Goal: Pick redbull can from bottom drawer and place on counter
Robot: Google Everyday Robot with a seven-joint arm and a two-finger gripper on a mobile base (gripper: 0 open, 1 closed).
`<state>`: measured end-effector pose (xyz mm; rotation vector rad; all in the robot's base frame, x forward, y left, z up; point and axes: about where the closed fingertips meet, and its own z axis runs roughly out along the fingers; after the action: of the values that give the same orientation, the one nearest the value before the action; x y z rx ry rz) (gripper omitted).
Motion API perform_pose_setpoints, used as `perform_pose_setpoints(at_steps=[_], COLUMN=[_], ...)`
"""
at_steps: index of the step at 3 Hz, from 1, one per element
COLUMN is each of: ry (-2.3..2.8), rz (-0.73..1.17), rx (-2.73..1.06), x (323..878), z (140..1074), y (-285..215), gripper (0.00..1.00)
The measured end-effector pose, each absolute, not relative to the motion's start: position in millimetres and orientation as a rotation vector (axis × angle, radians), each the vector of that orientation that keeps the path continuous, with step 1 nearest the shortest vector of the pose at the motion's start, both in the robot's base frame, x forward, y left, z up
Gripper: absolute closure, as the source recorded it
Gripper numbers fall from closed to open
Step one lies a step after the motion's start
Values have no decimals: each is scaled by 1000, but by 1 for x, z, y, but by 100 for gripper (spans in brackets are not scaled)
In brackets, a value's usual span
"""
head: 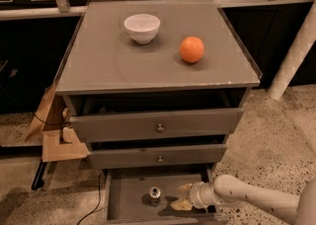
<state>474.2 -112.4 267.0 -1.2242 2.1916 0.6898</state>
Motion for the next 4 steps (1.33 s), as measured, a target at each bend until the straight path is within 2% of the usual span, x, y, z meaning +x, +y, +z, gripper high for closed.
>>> perform_pose_setpoints(at_steps=[1,2,3,4], ry=[2122,2058,2014,1987], rz=[717,746,783,826], rx=[-1223,-1232,-1231,-1224], x=[476,478,482,487], z=[260,253,242,228], y=[-108,-100,-90,-80], gripper=[22,21,26,26])
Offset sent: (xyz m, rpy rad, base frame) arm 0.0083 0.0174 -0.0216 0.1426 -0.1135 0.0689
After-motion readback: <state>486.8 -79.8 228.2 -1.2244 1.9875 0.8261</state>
